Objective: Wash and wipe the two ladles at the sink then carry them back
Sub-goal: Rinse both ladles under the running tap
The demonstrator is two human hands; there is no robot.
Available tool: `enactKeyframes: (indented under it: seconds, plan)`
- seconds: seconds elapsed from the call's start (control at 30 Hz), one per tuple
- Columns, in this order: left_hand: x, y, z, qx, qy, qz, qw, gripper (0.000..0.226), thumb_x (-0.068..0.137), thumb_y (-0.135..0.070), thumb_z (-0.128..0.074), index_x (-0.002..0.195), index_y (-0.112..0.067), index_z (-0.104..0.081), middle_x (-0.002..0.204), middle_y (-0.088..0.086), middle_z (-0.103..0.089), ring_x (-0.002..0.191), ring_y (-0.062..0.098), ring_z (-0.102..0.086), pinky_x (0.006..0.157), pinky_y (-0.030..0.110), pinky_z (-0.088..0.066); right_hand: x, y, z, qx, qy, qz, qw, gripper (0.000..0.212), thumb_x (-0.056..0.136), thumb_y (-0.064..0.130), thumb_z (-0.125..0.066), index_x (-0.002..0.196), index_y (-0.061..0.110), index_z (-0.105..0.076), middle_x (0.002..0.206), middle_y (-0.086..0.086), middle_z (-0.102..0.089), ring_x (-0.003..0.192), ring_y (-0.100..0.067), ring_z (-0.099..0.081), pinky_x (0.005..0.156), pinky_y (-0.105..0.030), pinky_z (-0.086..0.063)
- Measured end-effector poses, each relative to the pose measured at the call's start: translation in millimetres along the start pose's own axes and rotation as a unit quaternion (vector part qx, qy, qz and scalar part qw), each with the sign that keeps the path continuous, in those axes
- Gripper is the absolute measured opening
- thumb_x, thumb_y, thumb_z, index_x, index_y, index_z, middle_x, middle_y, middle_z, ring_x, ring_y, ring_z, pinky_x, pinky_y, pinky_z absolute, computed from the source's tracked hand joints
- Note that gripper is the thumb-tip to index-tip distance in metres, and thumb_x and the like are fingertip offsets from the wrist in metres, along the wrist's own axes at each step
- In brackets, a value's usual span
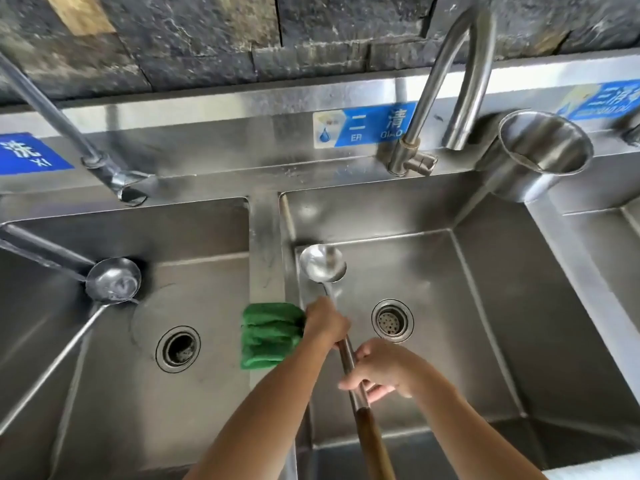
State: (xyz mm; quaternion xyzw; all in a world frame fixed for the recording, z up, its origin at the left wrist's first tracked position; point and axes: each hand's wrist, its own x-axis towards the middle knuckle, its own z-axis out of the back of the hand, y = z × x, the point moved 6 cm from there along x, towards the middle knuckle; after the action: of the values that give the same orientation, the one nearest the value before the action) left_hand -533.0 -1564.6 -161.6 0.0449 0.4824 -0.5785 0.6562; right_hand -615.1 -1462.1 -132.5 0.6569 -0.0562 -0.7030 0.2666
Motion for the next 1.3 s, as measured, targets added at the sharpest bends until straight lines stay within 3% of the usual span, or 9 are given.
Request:
enactKeyframes:
  seconds: [0.1,0.23,0.37,0.53,0.77,1.0,1.3]
  plan:
    - [16,-3,-2,0.049,-0.015,-0.005,0.999,0.029,0.083,-0.006,-0.058,0.111,0.004,-0.063,0.108,0.022,-0.068,0.095,0.036,-0.070,0.075,0.034,-0.061,25,0,3,-0.003,-0.013,-0.001,1.000,0.024,0.076,0.001,-0.084,0.091,0.006,-0.066,0.086,-0.013,-0.074,0.073,-0.022,-0.074,0.064,-0.029,-0.063]
    - [35,-5,-8,0.102,-0.036,-0.006,0.994,0.032,0.087,-0.004,-0.054,0.118,0.000,-0.060,0.119,0.019,-0.065,0.113,0.035,-0.062,0.088,0.034,-0.052,46,0,4,-0.010,-0.017,-0.007,1.000,0.023,0.076,0.002,-0.085,0.090,0.004,-0.067,0.081,-0.012,-0.072,0.069,-0.020,-0.072,0.060,-0.026,-0.062]
    - [46,-3,-12,0.110,-0.039,0.005,0.993,0.029,0.087,-0.002,-0.054,0.115,-0.001,-0.060,0.118,0.018,-0.065,0.112,0.035,-0.062,0.088,0.035,-0.052,60,-2,4,-0.010,-0.025,-0.010,1.000,0.031,0.076,0.006,-0.087,0.100,0.001,-0.068,0.090,-0.016,-0.075,0.073,-0.021,-0.074,0.060,-0.023,-0.060]
    - [52,0,-13,0.114,-0.038,0.015,0.993,0.028,0.086,-0.002,-0.057,0.114,-0.002,-0.061,0.116,0.018,-0.065,0.110,0.035,-0.063,0.078,0.032,-0.051,77,-11,-4,-0.006,-0.023,-0.015,1.000,0.039,0.073,0.007,-0.088,0.104,0.006,-0.064,0.093,-0.015,-0.075,0.079,-0.023,-0.076,0.067,-0.029,-0.064]
    - [56,5,-20,0.155,-0.033,0.007,0.987,0.028,0.088,-0.004,-0.056,0.116,-0.002,-0.060,0.119,0.017,-0.064,0.112,0.035,-0.062,0.085,0.036,-0.053,91,-24,-15,-0.018,-0.025,-0.015,0.999,0.051,0.066,0.010,-0.090,0.107,0.010,-0.060,0.098,-0.013,-0.073,0.077,-0.023,-0.077,0.068,-0.034,-0.065]
    - [55,6,-29,0.203,-0.034,-0.024,0.978,0.032,0.092,0.003,-0.045,0.120,-0.001,-0.060,0.122,0.019,-0.063,0.114,0.037,-0.060,0.089,0.042,-0.052,100,-31,-18,-0.063,-0.026,-0.020,0.997,0.049,0.070,0.009,-0.088,0.110,0.013,-0.060,0.098,-0.011,-0.071,0.079,-0.023,-0.076,0.072,-0.035,-0.065]
    - [52,12,-32,0.247,0.007,-0.037,0.968,0.035,0.092,0.001,-0.049,0.125,-0.002,-0.061,0.127,0.018,-0.061,0.117,0.035,-0.060,0.091,0.040,-0.053,109,-33,-31,-0.093,-0.036,-0.008,0.995,0.042,0.071,0.002,-0.083,0.108,0.012,-0.065,0.097,-0.010,-0.072,0.080,-0.023,-0.076,0.070,-0.038,-0.065]
